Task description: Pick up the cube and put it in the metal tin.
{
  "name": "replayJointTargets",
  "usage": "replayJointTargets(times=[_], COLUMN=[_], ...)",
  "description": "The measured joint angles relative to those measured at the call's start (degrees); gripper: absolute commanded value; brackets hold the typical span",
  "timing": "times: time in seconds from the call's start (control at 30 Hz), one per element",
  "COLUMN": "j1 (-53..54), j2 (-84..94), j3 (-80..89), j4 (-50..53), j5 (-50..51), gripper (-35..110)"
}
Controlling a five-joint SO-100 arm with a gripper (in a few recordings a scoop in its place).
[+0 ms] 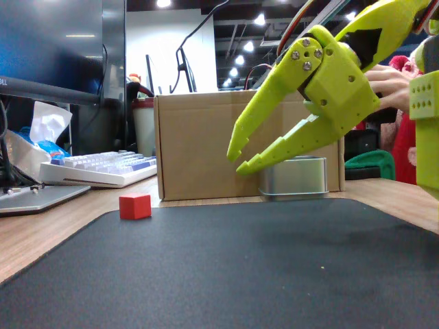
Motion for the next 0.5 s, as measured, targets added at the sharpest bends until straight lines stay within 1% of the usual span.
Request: replayJointTargets(times=[0.03,0.2,0.3,0.43,0.5], j1=[-4.7,-4.6,-3.3,-1.5,-0.1], j2=[0.0,0.0,-0.9,-9.6,-15.9], j3=[0.0,0.0,0.0,-3.1,-5.7], j4=[0.0,0.0,-3.7,-7.8,-12.0], j5=[-5.4,-3.3,-3.1,-0.2,1.1], gripper=[0,2,2,2,2])
